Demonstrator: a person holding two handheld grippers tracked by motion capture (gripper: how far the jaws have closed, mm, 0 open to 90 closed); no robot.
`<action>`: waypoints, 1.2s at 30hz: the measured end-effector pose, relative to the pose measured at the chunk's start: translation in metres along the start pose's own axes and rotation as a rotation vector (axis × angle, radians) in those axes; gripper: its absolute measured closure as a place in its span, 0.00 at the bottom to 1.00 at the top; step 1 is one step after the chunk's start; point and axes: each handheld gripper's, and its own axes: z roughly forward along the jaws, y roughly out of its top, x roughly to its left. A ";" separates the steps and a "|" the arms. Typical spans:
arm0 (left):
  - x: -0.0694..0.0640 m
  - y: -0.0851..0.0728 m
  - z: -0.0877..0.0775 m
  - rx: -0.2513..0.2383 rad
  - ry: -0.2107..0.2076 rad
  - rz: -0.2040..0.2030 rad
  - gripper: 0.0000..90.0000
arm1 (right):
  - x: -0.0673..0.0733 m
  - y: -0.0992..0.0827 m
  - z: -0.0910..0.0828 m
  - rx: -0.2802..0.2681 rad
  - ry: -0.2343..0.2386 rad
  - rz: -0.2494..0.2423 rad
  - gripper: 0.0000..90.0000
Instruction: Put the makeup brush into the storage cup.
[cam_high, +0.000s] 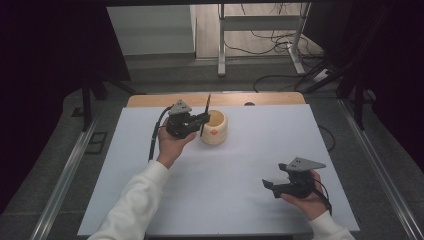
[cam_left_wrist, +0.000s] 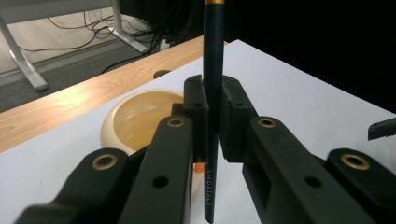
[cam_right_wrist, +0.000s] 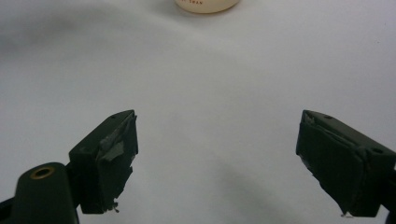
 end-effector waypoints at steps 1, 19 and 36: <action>0.000 0.001 0.001 0.000 0.002 -0.003 0.93 | 0.000 0.000 0.000 0.000 0.000 -0.001 0.15; 0.006 0.010 0.016 -0.003 0.018 -0.028 0.92 | 0.000 0.000 0.001 0.006 -0.003 -0.004 0.15; 0.027 0.019 0.042 -0.009 0.065 -0.070 0.92 | -0.001 -0.001 0.002 0.012 0.000 -0.001 0.15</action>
